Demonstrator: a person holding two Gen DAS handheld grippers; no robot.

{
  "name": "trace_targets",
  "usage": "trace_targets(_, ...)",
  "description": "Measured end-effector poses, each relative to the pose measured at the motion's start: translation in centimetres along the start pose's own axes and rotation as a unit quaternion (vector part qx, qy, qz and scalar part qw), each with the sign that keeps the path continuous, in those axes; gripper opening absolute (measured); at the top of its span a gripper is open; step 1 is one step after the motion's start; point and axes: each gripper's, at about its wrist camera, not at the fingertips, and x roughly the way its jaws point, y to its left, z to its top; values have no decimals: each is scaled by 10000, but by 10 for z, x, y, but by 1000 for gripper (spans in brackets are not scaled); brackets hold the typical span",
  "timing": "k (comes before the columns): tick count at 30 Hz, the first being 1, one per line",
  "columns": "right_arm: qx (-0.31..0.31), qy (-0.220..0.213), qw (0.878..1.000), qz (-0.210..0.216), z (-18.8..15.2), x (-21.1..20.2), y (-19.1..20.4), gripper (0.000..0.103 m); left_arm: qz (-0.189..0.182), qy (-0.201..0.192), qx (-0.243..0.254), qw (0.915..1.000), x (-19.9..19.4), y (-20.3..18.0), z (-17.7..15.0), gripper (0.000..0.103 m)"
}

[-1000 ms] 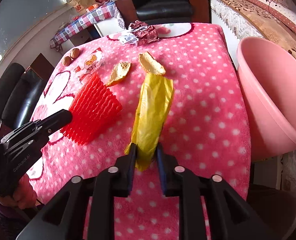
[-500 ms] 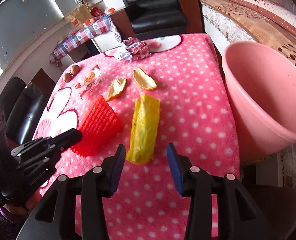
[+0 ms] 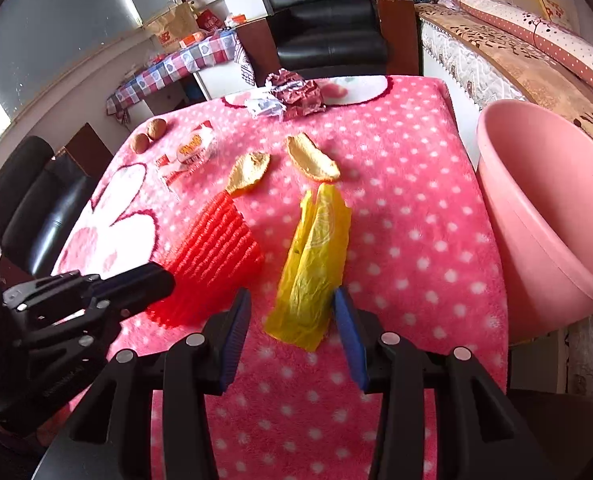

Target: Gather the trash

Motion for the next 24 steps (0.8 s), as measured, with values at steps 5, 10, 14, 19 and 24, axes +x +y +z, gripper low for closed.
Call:
trace_targets(5, -34, -51, 9999, -123, -6, 6, -7, 16, -221, -6, 164, 9996, -4, -5, 0, 20)
trace_targets(10, 43, -116, 9999, -20, -7, 2, -13, 12, -298, -145, 319, 9989, -14, -8, 1, 29)
trace_targets(14, 29, -142, 9999, 18, -7, -1, -13, 12, -97, -188, 410, 9989, -14, -7, 5, 30)
trace_targets(19, 75, -175, 9998, 58, -9, -3, -15, 12, 117, 2, 431, 9990, -2, -3, 2, 30)
trace_targets(24, 161, -206, 9996, 110, -10, -6, -19, 12, 285, -12, 424, 9987, 3, 0, -1, 30)
